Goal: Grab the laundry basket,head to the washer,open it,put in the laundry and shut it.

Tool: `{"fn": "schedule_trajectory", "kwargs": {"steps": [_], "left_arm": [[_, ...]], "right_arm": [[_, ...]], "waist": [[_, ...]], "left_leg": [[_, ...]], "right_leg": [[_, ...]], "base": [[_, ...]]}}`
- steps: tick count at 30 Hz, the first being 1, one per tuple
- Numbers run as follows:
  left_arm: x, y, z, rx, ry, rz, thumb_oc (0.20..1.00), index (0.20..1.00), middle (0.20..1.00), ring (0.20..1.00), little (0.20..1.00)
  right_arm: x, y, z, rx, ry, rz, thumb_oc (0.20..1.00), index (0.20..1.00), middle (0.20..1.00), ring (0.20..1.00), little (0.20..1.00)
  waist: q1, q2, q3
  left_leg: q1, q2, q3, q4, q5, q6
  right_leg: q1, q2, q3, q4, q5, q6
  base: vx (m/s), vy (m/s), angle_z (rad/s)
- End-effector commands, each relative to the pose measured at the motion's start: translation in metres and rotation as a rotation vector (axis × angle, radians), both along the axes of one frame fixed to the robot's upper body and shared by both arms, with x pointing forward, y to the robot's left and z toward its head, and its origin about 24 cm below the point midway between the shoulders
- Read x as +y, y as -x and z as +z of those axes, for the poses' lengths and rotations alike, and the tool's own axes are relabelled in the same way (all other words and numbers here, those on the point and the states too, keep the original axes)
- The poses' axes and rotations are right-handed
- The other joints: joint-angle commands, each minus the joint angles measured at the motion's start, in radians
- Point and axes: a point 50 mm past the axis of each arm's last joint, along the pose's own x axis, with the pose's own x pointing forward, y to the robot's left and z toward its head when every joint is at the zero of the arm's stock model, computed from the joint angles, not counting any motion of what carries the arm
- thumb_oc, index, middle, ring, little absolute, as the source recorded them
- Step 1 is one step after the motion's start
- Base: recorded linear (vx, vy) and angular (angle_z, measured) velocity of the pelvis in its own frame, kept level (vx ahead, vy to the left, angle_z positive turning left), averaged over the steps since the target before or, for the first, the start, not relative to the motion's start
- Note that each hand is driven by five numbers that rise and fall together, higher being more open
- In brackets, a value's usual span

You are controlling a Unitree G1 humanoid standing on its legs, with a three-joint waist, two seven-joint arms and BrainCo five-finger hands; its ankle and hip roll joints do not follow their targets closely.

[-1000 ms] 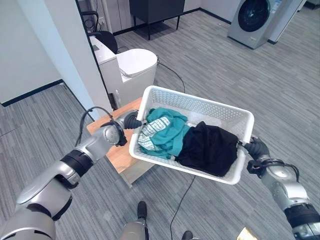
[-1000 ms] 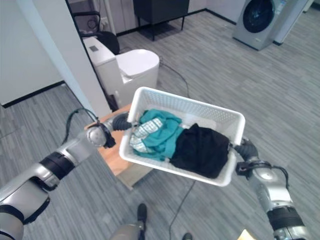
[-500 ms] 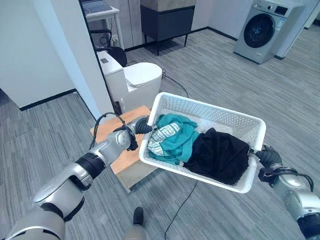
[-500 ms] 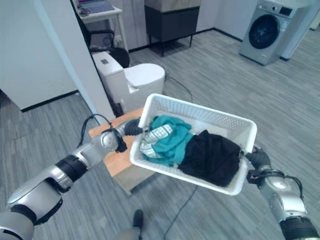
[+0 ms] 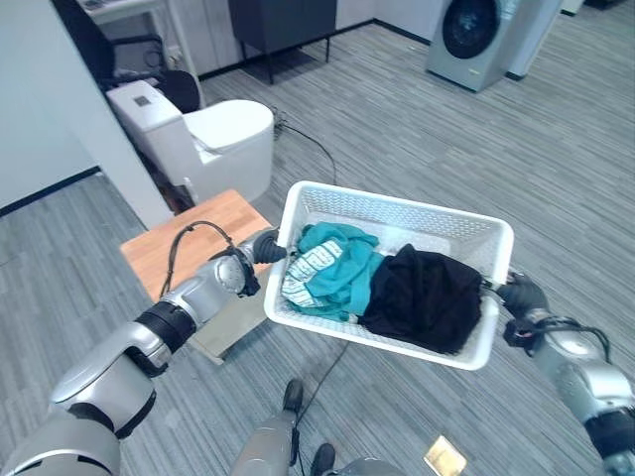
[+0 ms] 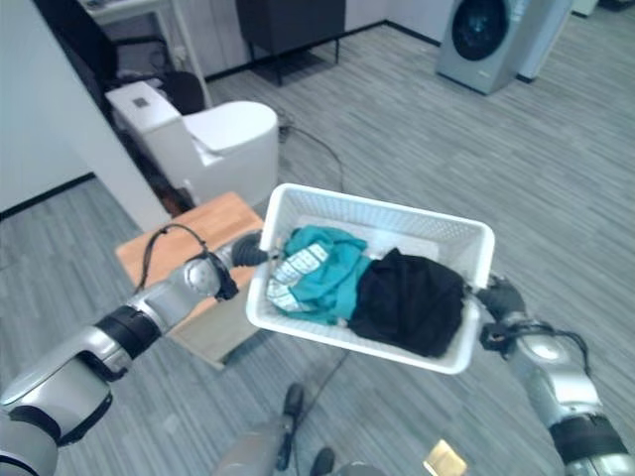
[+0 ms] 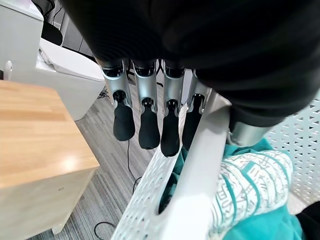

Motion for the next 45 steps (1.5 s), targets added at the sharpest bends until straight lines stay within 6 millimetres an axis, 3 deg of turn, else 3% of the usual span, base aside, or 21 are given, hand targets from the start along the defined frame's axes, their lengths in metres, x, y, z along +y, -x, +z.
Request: {"fn": "schedule_trajectory", "kwargs": {"steps": [1, 4, 6, 7, 9, 13, 17, 18, 19, 20, 24, 30, 31, 32, 34, 36, 38, 39, 41, 43, 45], "left_arm": [[-0.067, -0.006, 0.060, -0.201, 0.156, -0.226, 0.200, 0.200, 0.200, 0.200, 0.200], [-0.055, -0.006, 0.064, -0.224, 0.131, -0.207, 0.200, 0.200, 0.200, 0.200, 0.200], [-0.048, -0.003, 0.056, -0.203, 0.120, -0.199, 0.200, 0.200, 0.200, 0.200, 0.200], [-0.048, -0.003, 0.056, -0.203, 0.121, -0.199, 0.200, 0.200, 0.200, 0.200, 0.200], [-0.050, -0.001, 0.048, -0.184, 0.137, -0.195, 0.200, 0.200, 0.200, 0.200, 0.200], [-0.055, -0.002, 0.053, -0.199, 0.166, -0.195, 0.200, 0.200, 0.200, 0.200, 0.200], [-0.061, 0.000, 0.055, -0.195, 0.188, -0.217, 0.200, 0.200, 0.200, 0.200, 0.200], [-0.060, 0.001, 0.051, -0.182, 0.191, -0.210, 0.200, 0.200, 0.200, 0.200, 0.200], [-0.060, 0.001, 0.051, -0.182, 0.191, -0.210, 0.200, 0.200, 0.200, 0.200, 0.200], [-0.056, 0.000, 0.049, -0.189, 0.197, -0.187, 0.200, 0.200, 0.200, 0.200, 0.200], [-0.051, -0.002, 0.044, -0.188, 0.195, -0.157, 0.200, 0.200, 0.200, 0.200, 0.200], [-0.046, 0.000, 0.039, -0.182, 0.171, -0.158, 0.200, 0.200, 0.200, 0.200, 0.200], [-0.046, 0.001, 0.033, -0.162, 0.191, -0.158, 0.200, 0.200, 0.200, 0.200, 0.200], [-0.046, 0.001, 0.033, -0.162, 0.190, -0.158, 0.200, 0.200, 0.200, 0.200, 0.200], [-0.042, 0.002, 0.034, -0.136, 0.204, -0.162, 0.200, 0.200, 0.200, 0.200, 0.200], [-0.039, 0.000, 0.041, -0.161, 0.216, -0.154, 0.200, 0.200, 0.200, 0.200, 0.200], [-0.041, 0.000, 0.047, -0.180, 0.220, -0.159, 0.200, 0.200, 0.200, 0.200, 0.200], [-0.050, -0.002, 0.057, -0.198, 0.235, -0.184, 0.200, 0.200, 0.200, 0.200, 0.200], [-0.058, -0.002, 0.063, -0.214, 0.240, -0.201, 0.200, 0.200, 0.200, 0.200, 0.200], [-0.065, -0.002, 0.065, -0.223, 0.234, -0.218, 0.200, 0.200, 0.200, 0.200, 0.200], [-0.068, -0.001, 0.065, -0.228, 0.225, -0.229, 0.200, 0.200, 0.200, 0.200, 0.200]], "right_arm": [[0.043, -0.025, 0.071, -0.347, -0.009, 0.212, 0.200, 0.200, 0.200, 0.200, 0.200], [0.055, -0.023, 0.067, -0.350, -0.039, 0.251, 0.200, 0.200, 0.200, 0.200, 0.200], [0.064, -0.022, 0.064, -0.350, -0.051, 0.294, 0.200, 0.200, 0.200, 0.200, 0.200], [0.064, -0.022, 0.064, -0.350, -0.050, 0.294, 0.200, 0.200, 0.200, 0.200, 0.200], [0.070, -0.024, 0.061, -0.345, -0.036, 0.304, 0.200, 0.200, 0.200, 0.200, 0.200], [0.066, -0.024, 0.063, -0.355, -0.024, 0.286, 0.200, 0.200, 0.200, 0.200, 0.200], [0.060, -0.024, 0.071, -0.382, -0.012, 0.270, 0.200, 0.200, 0.200, 0.200, 0.200], [0.061, -0.023, 0.070, -0.380, -0.023, 0.271, 0.200, 0.200, 0.200, 0.200, 0.200], [0.061, -0.023, 0.070, -0.380, -0.023, 0.271, 0.200, 0.200, 0.200, 0.200, 0.200], [0.063, -0.023, 0.070, -0.377, -0.023, 0.288, 0.200, 0.200, 0.200, 0.200, 0.200], [0.068, -0.021, 0.069, -0.381, -0.030, 0.303, 0.200, 0.200, 0.200, 0.200, 0.200], [0.068, -0.018, 0.063, -0.355, -0.042, 0.316, 0.200, 0.200, 0.200, 0.200, 0.200], [0.069, -0.019, 0.062, -0.350, -0.052, 0.321, 0.200, 0.200, 0.200, 0.200, 0.200], [0.069, -0.019, 0.062, -0.350, -0.052, 0.321, 0.200, 0.200, 0.200, 0.200, 0.200], [0.060, -0.022, 0.067, -0.354, -0.038, 0.286, 0.200, 0.200, 0.200, 0.200, 0.200], [0.056, -0.023, 0.071, -0.364, -0.028, 0.268, 0.200, 0.200, 0.200, 0.200, 0.200], [0.054, -0.023, 0.074, -0.375, -0.019, 0.256, 0.200, 0.200, 0.200, 0.200, 0.200], [0.052, -0.023, 0.078, -0.385, -0.009, 0.244, 0.200, 0.200, 0.200, 0.200, 0.200], [0.052, -0.020, 0.081, -0.399, -0.007, 0.241, 0.200, 0.200, 0.200, 0.200, 0.200], [0.052, -0.016, 0.082, -0.418, -0.008, 0.243, 0.200, 0.200, 0.200, 0.200, 0.200], [0.051, -0.015, 0.082, -0.431, -0.013, 0.232, 0.200, 0.200, 0.200, 0.200, 0.200]], "waist": [[0.034, 0.015, -0.047], [0.045, -0.004, -0.106], [0.043, -0.025, -0.120], [0.045, -0.022, -0.123], [0.009, 0.011, -0.106], [-0.036, 0.048, -0.081], [-0.075, 0.081, -0.065], [-0.087, 0.081, -0.072], [-0.086, 0.084, -0.073], [-0.097, 0.081, -0.080], [-0.096, 0.092, -0.074], [-0.119, 0.088, -0.127], [-0.127, 0.106, -0.134], [-0.129, 0.102, -0.135], [-0.120, 0.088, -0.118], [-0.104, 0.063, -0.104], [-0.095, 0.057, -0.090], [-0.079, 0.042, -0.073], [-0.071, 0.031, -0.067], [-0.051, 0.028, -0.062], [-0.035, 0.039, -0.063]], "left_leg": [[0.035, 0.046, 0.058, 0.043, -0.044, 0.021], [0.099, 0.026, 0.081, 0.012, -0.009, 0.064], [0.169, -0.016, 0.109, 0.033, -0.055, 0.110], [0.165, -0.012, 0.111, 0.032, -0.053, 0.110], [0.251, -0.009, 0.122, 0.034, -0.104, 0.148], [0.328, 0.005, 0.107, 0.034, -0.141, 0.163], [0.396, 0.015, 0.053, 0.043, -0.175, 0.141], [0.433, 0.020, 0.041, 0.044, -0.209, 0.121], [0.432, 0.024, 0.040, 0.043, -0.207, 0.121], [0.473, 0.015, 0.023, 0.035, -0.242, 0.114], [0.547, 0.018, 0.032, 0.035, -0.293, 0.103], [0.647, 0.056, 0.027, 0.069, -0.344, 0.067], [0.628, 0.100, 0.032, 0.178, -0.274, 0.038], [0.624, 0.097, 0.030, 0.179, -0.272, 0.038], [0.467, 0.171, 0.030, 0.586, -0.098, 0.014], [0.395, 0.208, 0.029, 0.775, -0.019, 0.015], [0.353, 0.233, 0.031, 0.849, -0.024, 0.020], [0.252, 0.242, 0.050, 0.851, -0.077, 0.030], [0.192, 0.219, 0.049, 0.733, -0.099, 0.030], [0.166, 0.190, 0.048, 0.367, -0.116, 0.023], [0.151, 0.172, 0.016, 0.116, -0.047, 0.007]], "right_leg": [[0.081, -0.077, 0.073, 0.027, -0.067, 0.119], [0.121, -0.083, 0.102, 0.061, -0.088, 0.139], [0.076, -0.163, 0.102, 0.301, 0.102, 0.251], [0.071, -0.161, 0.105, 0.302, 0.104, 0.250], [-0.033, -0.226, 0.094, 0.627, 0.277, 0.300], [-0.142, -0.272, 0.054, 0.772, 0.234, 0.284], [-0.226, -0.266, 0.048, 0.565, 0.106, 0.222], [-0.237, -0.260, 0.070, 0.337, 0.073, 0.205], [-0.234, -0.256, 0.068, 0.325, 0.080, 0.203], [-0.263, -0.261, 0.116, 0.131, 0.138, 0.221], [-0.297, -0.272, 0.094, -0.067, 0.234, 0.263], [-0.258, -0.249, 0.084, -0.057, 0.283, 0.246], [-0.232, -0.212, 0.080, -0.020, 0.256, 0.215], [-0.234, -0.215, 0.080, -0.022, 0.259, 0.214], [-0.156, -0.171, 0.084, -0.010, 0.194, 0.140], [-0.113, -0.147, 0.088, -0.014, 0.161, 0.093], [-0.088, -0.133, 0.088, -0.018, 0.144, 0.074], [-0.035, -0.127, 0.090, -0.037, 0.111, 0.068], [-0.010, -0.135, 0.088, -0.043, 0.092, 0.078], [0.027, -0.137, 0.085, -0.023, 0.049, 0.095], [0.061, -0.125, 0.082, -0.004, 0.011, 0.098]], "base": [[0.43, 0.039, -0.16], [0.69, 0.092, -0.32], [0.52, 0.176, -0.35], [0.29, 0.141, -0.04], [0.37, 0.157, -0.24], [0.34, 0.048, 0.60], [0.33, -0.101, 0.40], [0.23, -0.138, 0.36], [0.47, -0.253, 0.54], [0.26, -0.121, 0.46], [0.35, -0.136, 0.12], [0.46, -0.218, -0.22], [0.25, -0.188, 0.18], [0.35, -0.301, 0.16], [0.30, -0.400, 0.06], [0.24, -0.346, -0.04], [0.20, -0.230, -0.37], [0.34, -0.247, -0.32], [0.37, -0.082, 0.03], [0.46, 0.038, -0.01], [0.42, 0.048, -0.02]]}}
